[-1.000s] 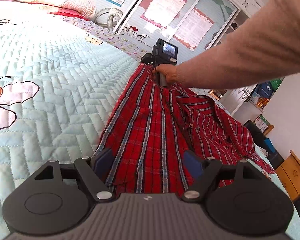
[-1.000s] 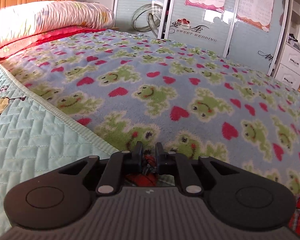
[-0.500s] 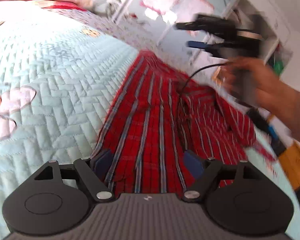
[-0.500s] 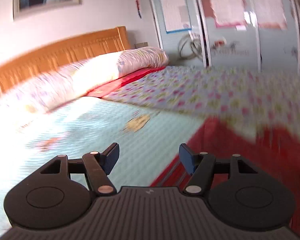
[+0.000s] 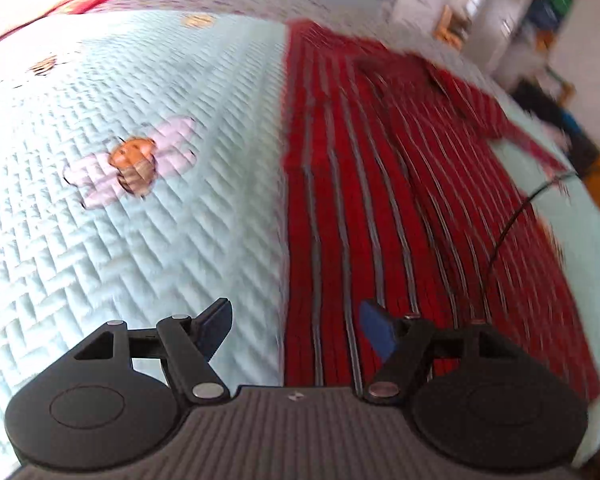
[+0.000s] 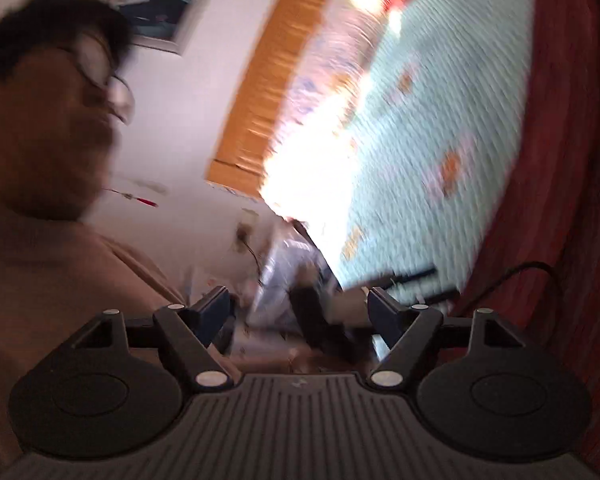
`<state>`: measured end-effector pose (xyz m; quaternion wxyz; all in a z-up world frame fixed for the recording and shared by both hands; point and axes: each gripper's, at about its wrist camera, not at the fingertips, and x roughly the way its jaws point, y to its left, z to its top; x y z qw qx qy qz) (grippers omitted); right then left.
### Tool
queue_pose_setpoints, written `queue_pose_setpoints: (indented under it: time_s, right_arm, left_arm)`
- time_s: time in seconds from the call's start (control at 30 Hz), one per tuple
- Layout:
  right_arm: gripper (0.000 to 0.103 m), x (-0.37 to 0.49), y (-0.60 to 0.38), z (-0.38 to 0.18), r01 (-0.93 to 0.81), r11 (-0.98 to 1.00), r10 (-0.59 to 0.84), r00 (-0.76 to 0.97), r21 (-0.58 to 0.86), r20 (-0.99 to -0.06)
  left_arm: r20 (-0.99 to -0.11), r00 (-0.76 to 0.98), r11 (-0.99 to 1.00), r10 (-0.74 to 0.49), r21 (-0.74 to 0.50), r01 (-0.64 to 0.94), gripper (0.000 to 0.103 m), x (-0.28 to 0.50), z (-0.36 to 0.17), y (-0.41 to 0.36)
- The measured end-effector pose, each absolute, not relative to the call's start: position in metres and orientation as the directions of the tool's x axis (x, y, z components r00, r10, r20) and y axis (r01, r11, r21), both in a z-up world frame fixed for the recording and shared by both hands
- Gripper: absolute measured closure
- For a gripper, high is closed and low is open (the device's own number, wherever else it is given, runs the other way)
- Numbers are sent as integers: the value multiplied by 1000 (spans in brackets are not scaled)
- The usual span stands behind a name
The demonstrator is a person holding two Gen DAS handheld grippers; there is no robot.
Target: Fold clothes
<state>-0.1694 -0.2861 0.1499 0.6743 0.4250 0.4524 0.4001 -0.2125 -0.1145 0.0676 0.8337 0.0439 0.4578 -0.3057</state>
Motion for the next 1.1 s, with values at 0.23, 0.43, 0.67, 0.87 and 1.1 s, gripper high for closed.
queue_pose_setpoints:
  time_s: [0.23,0.43,0.67,0.87,1.1]
  right_arm:
    - [27,-184,-275,91,60,692,584,540,719,-606]
    - [26,-160,-251,72,37,780,467,630,624,-620]
    - [33,-141,-243,22,103,699,517,611,707,-600]
    - [36,-131,-228,12,90,703,520,612,705,-596]
    - [57,-129,-233,8,113,693,520,606,712,-602]
  left_arm:
    - [-790,374,768,-486,-182,614,30,-232,62,-117]
    - [-761,361,747,-539,-234,622,30,-218,55,-138]
    - [-759,329,718,-562,-250,649,30,-227,47,-150]
    - [-768,308,712,-562,-259,653,29,-230,44,-150]
    - [-760,305,696,-573,-255,671,29,-231,44,-158]
